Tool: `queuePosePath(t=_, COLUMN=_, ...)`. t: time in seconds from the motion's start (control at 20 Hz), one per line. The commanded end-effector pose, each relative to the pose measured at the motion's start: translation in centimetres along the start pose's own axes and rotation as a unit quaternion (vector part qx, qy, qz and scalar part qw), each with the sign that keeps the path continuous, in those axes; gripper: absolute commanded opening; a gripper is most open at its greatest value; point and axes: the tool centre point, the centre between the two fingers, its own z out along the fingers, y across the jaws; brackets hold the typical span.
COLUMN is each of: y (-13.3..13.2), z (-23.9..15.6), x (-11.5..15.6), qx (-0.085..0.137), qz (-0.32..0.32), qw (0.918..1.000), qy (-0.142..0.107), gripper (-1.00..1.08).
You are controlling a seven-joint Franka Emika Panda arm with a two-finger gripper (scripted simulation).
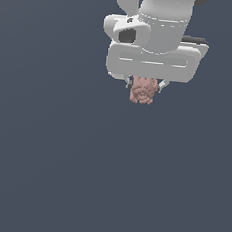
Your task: Pick up the object and move it to a goal position.
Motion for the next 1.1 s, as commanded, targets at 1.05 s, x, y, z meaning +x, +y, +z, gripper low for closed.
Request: queuePosePath(t=1.05, y=-3.6, z=-12.0, x=1.1, qx=0.0, qz=0.0, qw=1.0, qy=-0.001, gripper=-1.0)
